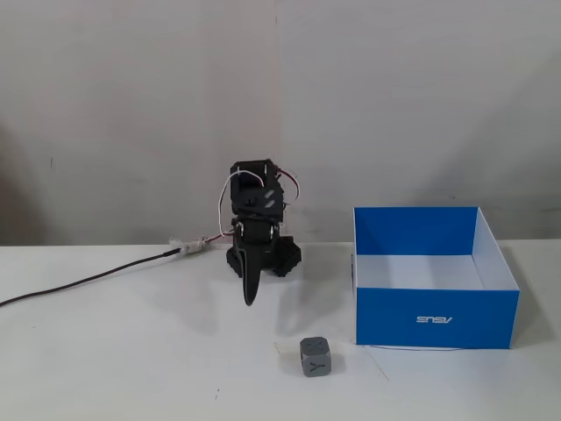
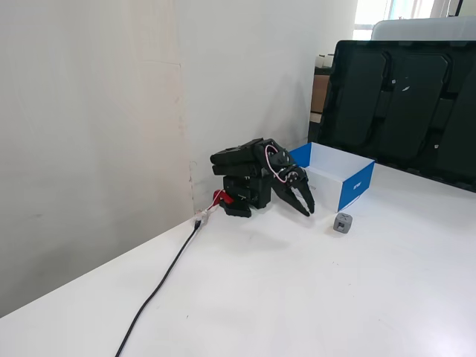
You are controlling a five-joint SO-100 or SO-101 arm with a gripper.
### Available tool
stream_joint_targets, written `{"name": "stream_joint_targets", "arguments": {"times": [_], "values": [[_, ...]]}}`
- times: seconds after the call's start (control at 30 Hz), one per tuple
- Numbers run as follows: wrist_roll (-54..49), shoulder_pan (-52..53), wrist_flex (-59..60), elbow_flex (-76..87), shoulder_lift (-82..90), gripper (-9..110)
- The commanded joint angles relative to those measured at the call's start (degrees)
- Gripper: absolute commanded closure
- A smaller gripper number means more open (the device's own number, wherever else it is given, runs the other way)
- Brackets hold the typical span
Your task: Pick the gray block and keep it in the box.
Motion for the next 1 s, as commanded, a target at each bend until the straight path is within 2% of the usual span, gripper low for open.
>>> {"name": "stream_joint_targets", "arguments": {"times": [0.0,0.13,0.57,0.97], "values": [[0.35,-1.41,-0.44,-9.58,-5.98,101],[0.53,-4.13,1.32,-16.26,-11.16,101],[1.85,-9.58,8.61,-35.42,-33.49,77],[6.50,-14.50,14.33,-57.13,-59.24,71]]}}
